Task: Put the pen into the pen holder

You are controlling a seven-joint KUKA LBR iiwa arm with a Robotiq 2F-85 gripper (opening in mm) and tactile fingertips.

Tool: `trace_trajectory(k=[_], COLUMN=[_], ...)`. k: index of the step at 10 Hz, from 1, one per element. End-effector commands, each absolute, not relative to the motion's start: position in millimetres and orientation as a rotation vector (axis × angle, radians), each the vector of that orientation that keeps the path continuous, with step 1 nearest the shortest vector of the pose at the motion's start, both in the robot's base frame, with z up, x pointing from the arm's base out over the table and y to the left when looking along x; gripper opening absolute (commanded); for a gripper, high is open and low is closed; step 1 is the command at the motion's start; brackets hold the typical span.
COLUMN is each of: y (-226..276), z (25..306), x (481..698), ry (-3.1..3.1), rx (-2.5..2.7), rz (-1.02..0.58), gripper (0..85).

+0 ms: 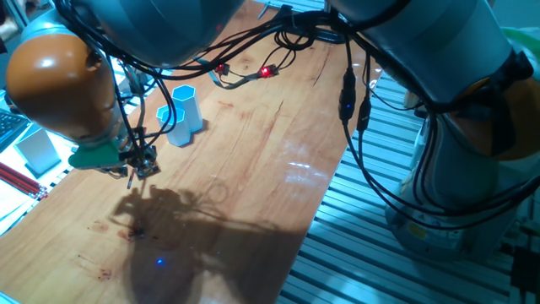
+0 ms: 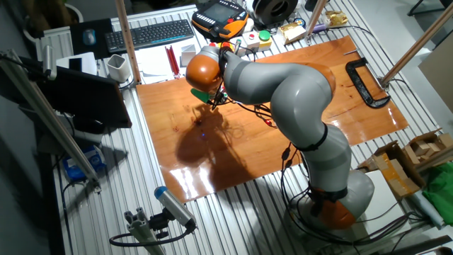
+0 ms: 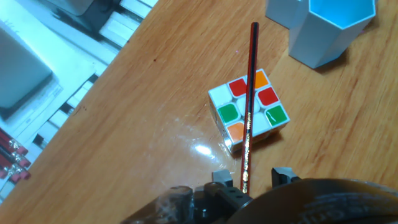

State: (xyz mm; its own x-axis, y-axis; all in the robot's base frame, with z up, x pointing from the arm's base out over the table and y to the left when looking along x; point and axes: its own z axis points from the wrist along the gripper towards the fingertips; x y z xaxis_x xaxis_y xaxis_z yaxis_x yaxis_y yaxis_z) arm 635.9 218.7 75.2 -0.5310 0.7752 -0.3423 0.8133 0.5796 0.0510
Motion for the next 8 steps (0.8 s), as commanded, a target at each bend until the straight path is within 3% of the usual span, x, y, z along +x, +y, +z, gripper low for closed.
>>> trace_trajectory(k=[1,8], y=[218.8,217.0], z=[74.4,68.8], x=[636.3,638.4], ry=[2.485,2.484], rx=[1.295,1.296], rz=[-0.165,-0.170], gripper=[36.3,31.7])
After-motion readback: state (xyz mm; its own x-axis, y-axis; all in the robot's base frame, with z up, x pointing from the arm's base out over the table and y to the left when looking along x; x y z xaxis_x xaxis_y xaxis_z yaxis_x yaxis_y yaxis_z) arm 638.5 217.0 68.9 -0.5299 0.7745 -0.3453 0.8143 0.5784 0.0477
